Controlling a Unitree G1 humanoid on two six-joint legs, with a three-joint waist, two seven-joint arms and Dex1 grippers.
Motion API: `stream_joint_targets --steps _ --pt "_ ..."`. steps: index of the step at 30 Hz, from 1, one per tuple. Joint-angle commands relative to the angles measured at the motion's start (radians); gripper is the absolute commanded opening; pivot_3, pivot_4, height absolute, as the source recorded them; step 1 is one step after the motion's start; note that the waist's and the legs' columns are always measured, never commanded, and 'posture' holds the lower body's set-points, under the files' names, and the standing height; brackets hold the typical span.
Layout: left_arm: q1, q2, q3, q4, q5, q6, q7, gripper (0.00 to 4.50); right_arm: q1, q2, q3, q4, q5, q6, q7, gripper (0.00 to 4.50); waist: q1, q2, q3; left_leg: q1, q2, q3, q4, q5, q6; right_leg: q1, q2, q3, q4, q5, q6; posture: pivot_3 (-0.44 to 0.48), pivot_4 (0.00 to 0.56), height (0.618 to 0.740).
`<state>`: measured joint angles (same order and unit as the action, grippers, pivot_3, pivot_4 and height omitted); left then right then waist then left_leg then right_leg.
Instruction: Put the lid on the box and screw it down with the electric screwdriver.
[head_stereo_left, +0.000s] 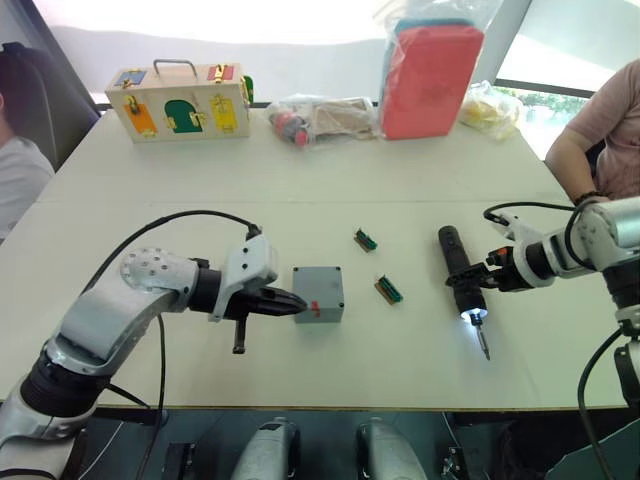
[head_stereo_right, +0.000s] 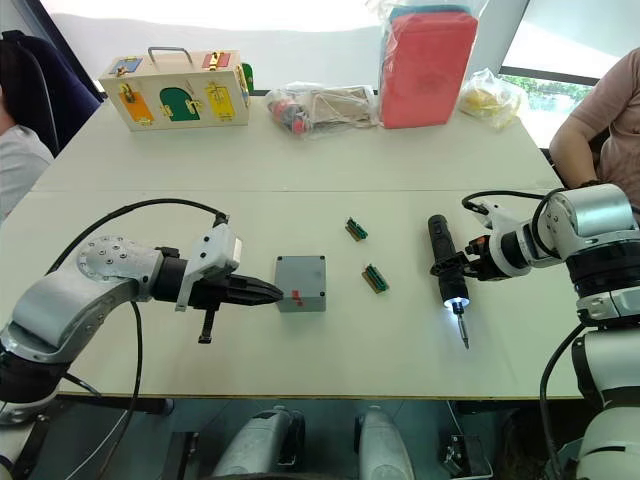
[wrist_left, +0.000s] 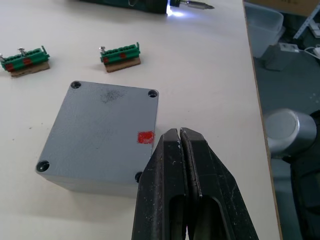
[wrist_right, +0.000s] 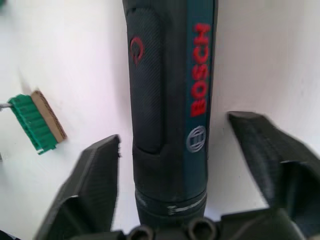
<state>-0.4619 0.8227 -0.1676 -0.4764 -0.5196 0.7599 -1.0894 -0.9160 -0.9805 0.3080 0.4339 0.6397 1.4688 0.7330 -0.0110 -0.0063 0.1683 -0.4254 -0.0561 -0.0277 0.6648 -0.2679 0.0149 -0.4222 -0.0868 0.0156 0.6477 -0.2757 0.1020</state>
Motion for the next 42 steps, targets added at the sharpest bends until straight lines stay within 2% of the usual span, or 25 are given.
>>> stream_joint_targets --steps 1,5,8,11,13,16,19,29,36,42 --pt "-0.02 0.014 0.067 0.001 -0.023 0.007 0.016 0.0 0.006 -0.022 0.023 -0.022 -0.084 -0.091 0.044 4.47 0.0 -0.001 0.0 0.0 0.0 0.0 0.0 0.0 0.0 0.0 0.0 0.0 0.0 0.0 0.0 0.0 0.15 0.738" --pt "-0.049 0.016 0.168 0.098 -0.052 0.025 0.054 0.0 -0.035 -0.034 -0.018 -0.085 -0.132 -0.261 0.14 4.47 -0.001 0.0 0.001 0.0 0.0 0.0 0.0 0.0 0.0 -0.002 0.0 0.0 0.001 0.0 0.001 0.0 0.15 0.738" --pt "-0.062 0.013 0.233 0.185 -0.048 0.027 0.095 0.0 -0.017 -0.08 -0.091 -0.286 -0.075 -0.382 0.3 4.47 -0.003 0.005 0.005 -0.001 0.0 0.0 0.0 0.0 0.0 -0.004 0.001 0.0 0.002 0.0 0.001 0.0 0.15 0.738" --pt "-0.071 -0.012 0.223 0.234 -0.002 0.001 0.151 0.0 0.069 -0.105 -0.114 -0.446 -0.104 -0.513 0.35 4.47 -0.001 0.004 0.005 -0.001 0.0 0.0 -0.001 0.0 0.0 -0.005 0.002 -0.001 0.003 0.0 0.001 0.0 0.15 0.738" --pt "-0.055 -0.038 0.203 0.244 0.022 -0.007 0.193 0.0 0.175 -0.091 -0.115 -0.602 -0.134 -0.619 0.342 4.47 0.0 0.0 0.004 -0.001 0.0 -0.001 0.0 0.0 0.0 -0.004 0.002 -0.001 0.003 0.0 0.001 0.0 0.15 0.738" --pt "0.001 -0.066 0.153 0.267 0.089 -0.036 0.243 0.0 0.349 -0.035 -0.081 -0.814 -0.142 -0.67 0.305 4.47 0.003 -0.002 0.004 0.0 0.0 -0.001 0.001 0.0 0.0 -0.002 0.0 0.0 0.002 0.001 0.002 0.0 0.15 0.738" --pt "0.047 -0.087 0.12 0.267 0.108 -0.044 0.248 0.0 0.443 0.04 -0.052 -0.899 -0.143 -0.674 0.268 4.47 0.003 -0.002 0.004 -0.001 -0.001 -0.001 0.001 0.0 -0.001 -0.002 -0.001 0.001 0.003 0.002 0.003 0.0 0.15 0.738" --pt "0.115 -0.145 0.029 0.228 0.132 -0.047 0.254 0.0 0.461 0.249 0.084 -0.837 -0.285 -0.674 0.138 4.47 0.004 -0.004 0.003 -0.001 -0.001 -0.002 0.001 0.004 -0.007 -0.003 -0.001 0.001 0.004 0.002 0.003 0.0 0.15 0.738" --pt "0.076 -0.205 -0.015 0.267 0.159 -0.077 0.251 0.0 0.475 0.3 0.091 -0.853 -0.252 -0.62 0.15 4.47 0.003 -0.004 0.003 0.0 -0.001 -0.002 0.001 0.004 -0.007 -0.003 -0.001 0.001 0.004 0.002 0.003 0.0 0.15 0.738" --pt "0.009 -0.248 -0.019 0.399 0.224 -0.16 0.262 0.0 0.474 0.307 0.13 -0.872 -0.275 -0.621 0.166 4.47 0.003 -0.004 0.003 0.0 -0.001 -0.002 0.001 0.004 -0.007 -0.003 -0.001 0.0 0.005 0.002 0.003 0.0 0.15 0.738"
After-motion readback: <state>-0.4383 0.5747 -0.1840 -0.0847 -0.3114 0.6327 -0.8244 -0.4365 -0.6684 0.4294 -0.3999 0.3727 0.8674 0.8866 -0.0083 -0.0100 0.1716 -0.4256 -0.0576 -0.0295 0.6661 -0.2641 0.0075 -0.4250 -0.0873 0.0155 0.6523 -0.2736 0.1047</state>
